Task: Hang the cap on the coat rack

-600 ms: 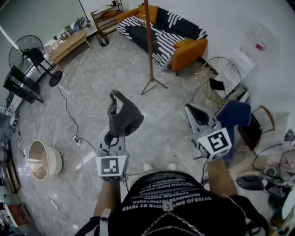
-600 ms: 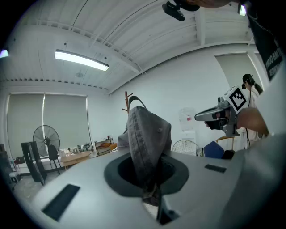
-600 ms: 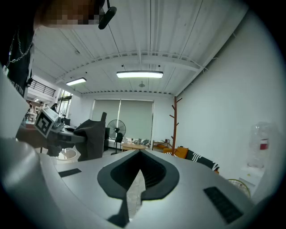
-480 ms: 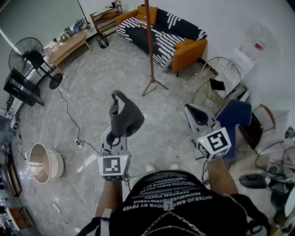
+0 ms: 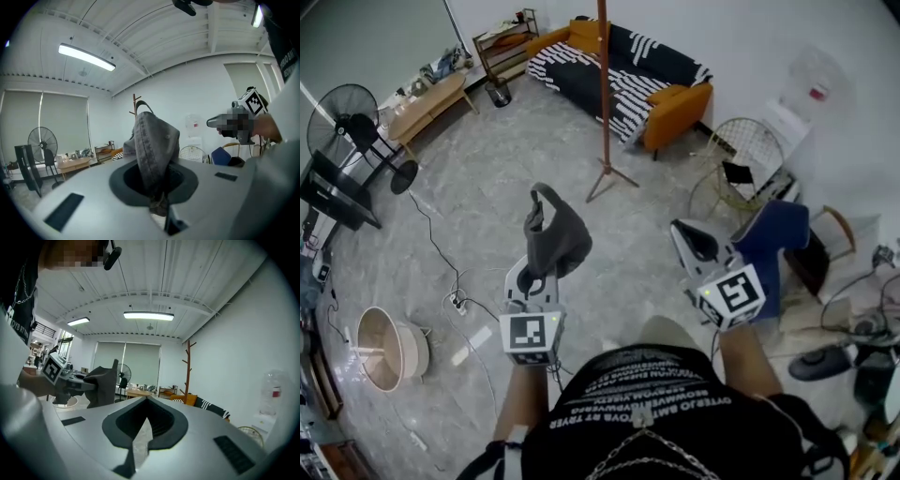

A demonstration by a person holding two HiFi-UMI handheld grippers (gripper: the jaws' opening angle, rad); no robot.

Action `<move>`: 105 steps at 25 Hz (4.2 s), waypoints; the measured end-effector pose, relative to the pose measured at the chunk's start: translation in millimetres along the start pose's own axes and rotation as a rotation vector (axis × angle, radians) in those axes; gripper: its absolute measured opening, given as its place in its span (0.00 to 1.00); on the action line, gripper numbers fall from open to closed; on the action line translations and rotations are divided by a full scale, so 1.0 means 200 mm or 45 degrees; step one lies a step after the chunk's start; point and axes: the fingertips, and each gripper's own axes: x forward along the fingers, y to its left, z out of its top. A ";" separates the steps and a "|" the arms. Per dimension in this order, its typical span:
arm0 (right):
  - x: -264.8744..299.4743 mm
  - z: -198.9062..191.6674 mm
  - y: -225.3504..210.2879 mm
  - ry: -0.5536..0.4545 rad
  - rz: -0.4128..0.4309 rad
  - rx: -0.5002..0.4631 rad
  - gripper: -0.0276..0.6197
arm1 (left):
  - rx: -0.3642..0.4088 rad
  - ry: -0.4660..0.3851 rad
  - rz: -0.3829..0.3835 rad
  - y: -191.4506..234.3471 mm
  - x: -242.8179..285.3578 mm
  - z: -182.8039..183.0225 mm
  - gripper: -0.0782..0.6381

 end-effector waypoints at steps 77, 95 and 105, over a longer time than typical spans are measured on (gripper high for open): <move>1.09 -0.20 -1.26 0.031 0.086 0.125 0.05 | -0.059 0.135 0.040 0.29 1.53 0.17 0.14; 1.57 -0.14 -1.42 0.034 0.064 0.131 0.05 | 0.007 0.138 -0.033 0.55 1.97 0.23 0.14; 1.82 -0.09 -1.46 0.031 0.060 0.130 0.05 | 0.029 0.142 -0.071 0.73 2.19 0.28 0.14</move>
